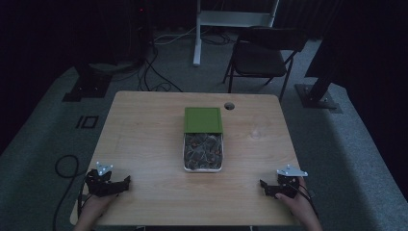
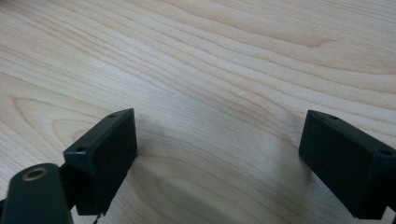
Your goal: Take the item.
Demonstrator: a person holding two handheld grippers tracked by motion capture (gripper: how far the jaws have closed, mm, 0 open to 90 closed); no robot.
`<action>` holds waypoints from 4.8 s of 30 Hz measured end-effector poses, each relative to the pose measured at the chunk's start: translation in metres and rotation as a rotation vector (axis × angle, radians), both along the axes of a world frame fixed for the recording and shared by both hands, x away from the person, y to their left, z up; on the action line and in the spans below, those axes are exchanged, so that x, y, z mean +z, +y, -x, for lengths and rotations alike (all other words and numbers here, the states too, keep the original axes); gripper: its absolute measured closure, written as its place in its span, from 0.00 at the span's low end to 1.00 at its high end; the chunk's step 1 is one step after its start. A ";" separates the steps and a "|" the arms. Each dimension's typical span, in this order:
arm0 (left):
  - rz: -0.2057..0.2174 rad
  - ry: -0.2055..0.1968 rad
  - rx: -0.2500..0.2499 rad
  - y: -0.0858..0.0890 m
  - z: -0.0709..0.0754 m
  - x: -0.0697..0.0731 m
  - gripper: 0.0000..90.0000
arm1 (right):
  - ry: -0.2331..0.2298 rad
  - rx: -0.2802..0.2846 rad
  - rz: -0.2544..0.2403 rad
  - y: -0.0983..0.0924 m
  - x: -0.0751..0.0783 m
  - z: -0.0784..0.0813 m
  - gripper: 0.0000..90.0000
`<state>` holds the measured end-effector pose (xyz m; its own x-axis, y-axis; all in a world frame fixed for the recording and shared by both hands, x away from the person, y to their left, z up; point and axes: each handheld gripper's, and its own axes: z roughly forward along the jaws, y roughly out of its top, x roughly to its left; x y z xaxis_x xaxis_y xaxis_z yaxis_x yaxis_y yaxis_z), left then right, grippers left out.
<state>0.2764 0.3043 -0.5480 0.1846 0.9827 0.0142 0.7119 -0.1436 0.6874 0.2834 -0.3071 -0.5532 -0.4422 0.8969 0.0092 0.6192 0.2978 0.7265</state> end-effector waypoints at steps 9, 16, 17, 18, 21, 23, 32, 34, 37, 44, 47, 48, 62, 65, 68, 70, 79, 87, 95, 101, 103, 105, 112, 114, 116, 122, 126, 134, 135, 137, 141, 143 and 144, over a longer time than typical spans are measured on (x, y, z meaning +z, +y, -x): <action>0.000 0.000 0.000 0.000 0.000 0.000 0.01 | -0.001 0.005 0.000 0.000 0.000 0.000 0.12; 0.000 0.000 0.000 0.000 0.000 0.000 0.01 | -0.001 0.011 0.000 0.000 0.000 -0.001 0.12; 0.000 0.000 0.000 0.000 0.000 0.000 0.00 | -0.001 0.013 0.001 0.000 0.000 -0.001 0.12; 0.000 0.000 0.000 0.000 0.000 0.000 0.00 | -0.001 0.016 0.001 0.000 0.000 -0.001 0.12; 0.000 0.000 0.000 0.000 0.000 0.000 0.01 | -0.001 0.018 0.002 0.000 0.000 -0.002 0.12; 0.000 0.000 0.000 0.000 0.000 0.000 0.01 | -0.002 0.017 0.001 0.000 0.000 -0.002 0.13; 0.000 0.000 0.000 0.000 0.000 0.000 0.00 | -0.029 0.015 -0.023 0.007 0.009 -0.007 0.13; 0.000 0.001 0.000 0.000 0.000 0.000 0.01 | -0.034 0.020 -0.020 0.008 0.011 -0.008 0.13; 0.000 0.001 0.000 0.000 0.000 0.000 0.01 | -0.049 0.037 -0.017 0.012 0.018 -0.008 0.13; 0.000 0.001 0.000 0.000 0.000 0.000 0.01 | -0.071 0.042 -0.049 0.012 0.032 -0.007 0.13; 0.000 0.001 0.000 0.000 0.000 0.000 0.01 | -0.075 0.043 -0.065 0.012 0.036 -0.006 0.13; 0.000 0.001 0.000 0.000 0.000 0.000 0.01 | -0.086 0.048 -0.068 0.013 0.040 -0.006 0.13; 0.000 0.001 0.000 0.000 0.000 0.000 0.01 | -0.137 0.075 -0.073 0.025 0.059 -0.008 0.13; 0.000 0.001 0.000 0.000 0.000 0.000 0.01 | -0.142 0.089 -0.072 0.029 0.063 -0.009 0.13; 0.000 0.001 0.000 0.000 0.000 0.000 0.00 | -0.148 0.098 -0.074 0.033 0.066 -0.010 0.13; 0.000 0.001 0.000 0.000 0.000 0.000 0.01 | -0.153 0.108 -0.078 0.037 0.068 -0.012 0.13; 0.000 0.001 0.000 0.000 0.000 0.000 0.01 | -0.179 0.145 -0.076 0.052 0.082 -0.018 0.13; 0.001 0.001 0.000 0.000 0.000 0.000 0.01 | -0.204 0.183 -0.093 0.066 0.095 -0.022 0.13; 0.001 0.002 0.001 0.000 0.000 0.000 0.01 | -0.222 0.228 -0.097 0.083 0.106 -0.026 0.13; 0.001 0.002 0.000 0.000 0.000 0.000 0.01 | -0.232 0.262 -0.110 0.097 0.111 -0.028 0.13; 0.002 0.001 0.001 0.000 0.000 0.000 0.01 | -0.234 0.277 -0.108 0.103 0.112 -0.029 0.13; 0.002 0.002 0.001 0.000 0.000 0.000 0.01 | -0.237 0.289 -0.109 0.107 0.114 -0.029 0.13; 0.002 0.001 0.001 0.000 0.000 0.000 0.01 | -0.239 0.324 -0.111 0.119 0.116 -0.029 0.13; 0.001 0.002 0.000 0.000 0.000 0.000 0.01 | -0.242 0.335 -0.121 0.124 0.118 -0.028 0.13; 0.001 0.001 0.001 0.000 0.000 0.000 0.01 | -0.244 0.342 -0.126 0.127 0.118 -0.028 0.15; 0.002 0.001 0.001 0.000 0.000 0.000 0.01 | -0.244 0.374 -0.123 0.138 0.118 -0.028 0.16; 0.002 0.000 0.000 0.000 0.000 0.000 0.01 | -0.241 0.398 -0.127 0.147 0.116 -0.027 0.16; 0.002 0.001 0.000 0.000 0.000 0.000 0.01 | -0.225 0.449 -0.124 0.165 0.110 -0.024 0.16; 0.002 0.001 0.000 0.000 0.000 0.000 0.01 | -0.226 0.456 -0.121 0.166 0.110 -0.024 0.16; 0.002 0.001 0.000 0.000 0.000 0.000 0.01 | -0.221 0.461 -0.122 0.169 0.109 -0.024 0.16; 0.002 0.001 0.000 0.000 0.000 0.000 0.01 | -0.215 0.475 -0.120 0.176 0.106 -0.023 0.18; 0.002 0.001 0.000 0.000 0.000 0.000 0.01 | -0.213 0.484 -0.118 0.179 0.105 -0.023 0.21; 0.002 0.001 0.000 0.000 0.000 0.000 0.01 | -0.212 0.490 -0.116 0.180 0.104 -0.023 0.21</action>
<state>0.2766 0.3042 -0.5479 0.1845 0.9828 0.0119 0.7123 -0.1420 0.6873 0.3062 -0.1266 -0.4494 -0.8107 0.5841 -0.0390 0.2646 0.4250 0.8656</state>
